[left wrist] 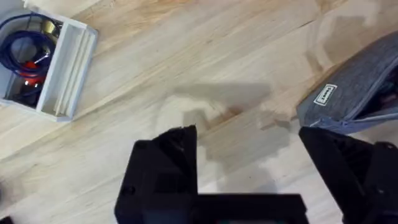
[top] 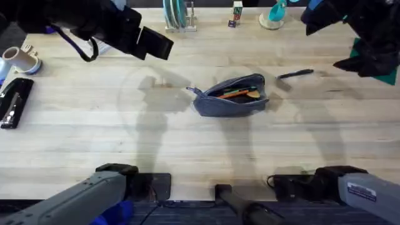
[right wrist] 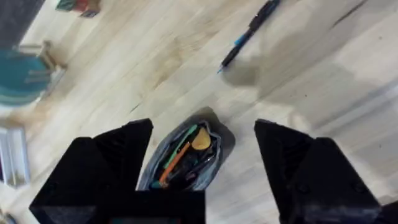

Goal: Unzip the bag, pick up the pens from the table one at a time and place them inside, then zip the bag closed.

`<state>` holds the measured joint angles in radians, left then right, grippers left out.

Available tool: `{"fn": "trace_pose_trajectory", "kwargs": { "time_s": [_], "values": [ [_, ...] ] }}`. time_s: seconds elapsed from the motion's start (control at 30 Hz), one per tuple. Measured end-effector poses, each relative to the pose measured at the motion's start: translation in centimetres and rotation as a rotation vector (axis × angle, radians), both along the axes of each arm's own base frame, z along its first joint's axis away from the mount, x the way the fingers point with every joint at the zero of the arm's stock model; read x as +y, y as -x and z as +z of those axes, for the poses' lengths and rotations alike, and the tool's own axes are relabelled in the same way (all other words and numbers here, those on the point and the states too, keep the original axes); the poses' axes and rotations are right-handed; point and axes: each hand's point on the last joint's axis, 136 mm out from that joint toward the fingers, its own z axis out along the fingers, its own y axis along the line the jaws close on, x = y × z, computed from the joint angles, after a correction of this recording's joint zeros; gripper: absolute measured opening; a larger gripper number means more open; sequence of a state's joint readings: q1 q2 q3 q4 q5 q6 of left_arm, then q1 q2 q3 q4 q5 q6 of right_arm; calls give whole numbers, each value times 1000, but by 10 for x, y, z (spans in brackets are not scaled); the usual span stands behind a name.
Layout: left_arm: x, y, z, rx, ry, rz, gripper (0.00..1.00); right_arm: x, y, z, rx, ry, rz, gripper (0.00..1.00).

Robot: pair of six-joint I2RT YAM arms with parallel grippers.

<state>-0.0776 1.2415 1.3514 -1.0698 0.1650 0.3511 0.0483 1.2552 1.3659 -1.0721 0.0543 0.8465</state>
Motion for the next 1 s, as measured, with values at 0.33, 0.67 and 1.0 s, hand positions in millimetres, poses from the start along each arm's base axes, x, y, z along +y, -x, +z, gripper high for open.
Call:
{"fn": "trace_pose_trajectory", "kwargs": {
  "time_s": [0.33,0.67,1.0],
  "values": [
    [0,6,-4,27,-2,0,993,-5,-14,-36,122,-45,-173,999],
    [0,5,-4,27,-2,0,993,-6,-28,-87,277,-79,-341,999],
    [0,5,-4,27,-2,0,992,-32,-39,-122,349,-88,-456,997]
  ]
}}
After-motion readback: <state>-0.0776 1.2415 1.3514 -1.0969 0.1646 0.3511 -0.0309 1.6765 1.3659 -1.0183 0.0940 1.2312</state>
